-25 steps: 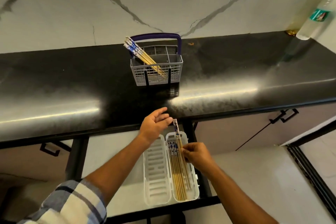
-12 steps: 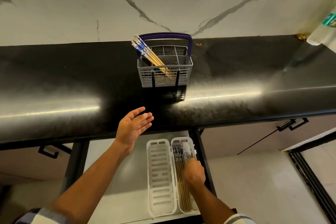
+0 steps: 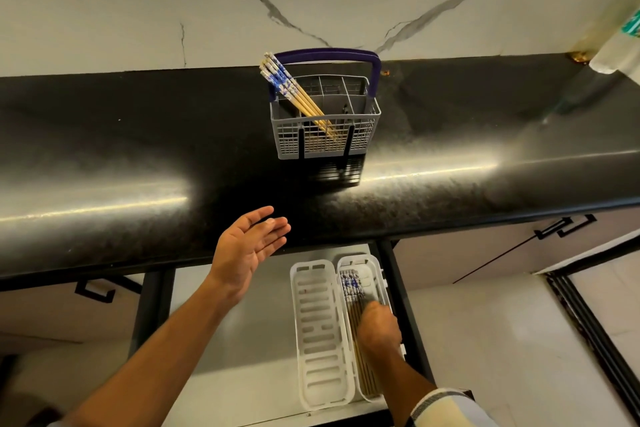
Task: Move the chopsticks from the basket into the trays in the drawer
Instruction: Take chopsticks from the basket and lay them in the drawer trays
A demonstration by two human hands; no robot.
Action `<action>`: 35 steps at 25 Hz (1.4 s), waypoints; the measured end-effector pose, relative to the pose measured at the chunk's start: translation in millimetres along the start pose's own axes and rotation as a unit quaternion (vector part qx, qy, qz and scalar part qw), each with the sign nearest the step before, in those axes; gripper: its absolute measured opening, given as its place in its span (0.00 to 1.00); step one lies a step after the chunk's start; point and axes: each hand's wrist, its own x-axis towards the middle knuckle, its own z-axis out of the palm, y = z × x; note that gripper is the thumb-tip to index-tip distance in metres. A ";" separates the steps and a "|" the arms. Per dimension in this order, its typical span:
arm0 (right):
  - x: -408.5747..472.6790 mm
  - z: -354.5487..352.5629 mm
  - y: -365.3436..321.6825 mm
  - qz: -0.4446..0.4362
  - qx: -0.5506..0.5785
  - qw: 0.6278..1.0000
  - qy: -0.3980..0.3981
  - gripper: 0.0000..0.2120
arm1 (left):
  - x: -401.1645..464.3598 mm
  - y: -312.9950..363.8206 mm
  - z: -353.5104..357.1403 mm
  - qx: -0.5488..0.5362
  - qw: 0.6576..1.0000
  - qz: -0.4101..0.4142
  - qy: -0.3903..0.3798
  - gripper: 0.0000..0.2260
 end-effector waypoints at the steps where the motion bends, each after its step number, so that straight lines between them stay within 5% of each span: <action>1: -0.6 0.7 0.0 -0.003 -0.003 1.000 0.001 0.10 | -0.1 -0.5 -2.3 -0.001 1.000 -0.001 0.000 0.11; 35: 11.3 10.1 2.7 -0.042 -0.038 0.998 -0.015 0.10 | -3.4 -5.6 -4.4 0.014 1.000 -0.004 0.003 0.11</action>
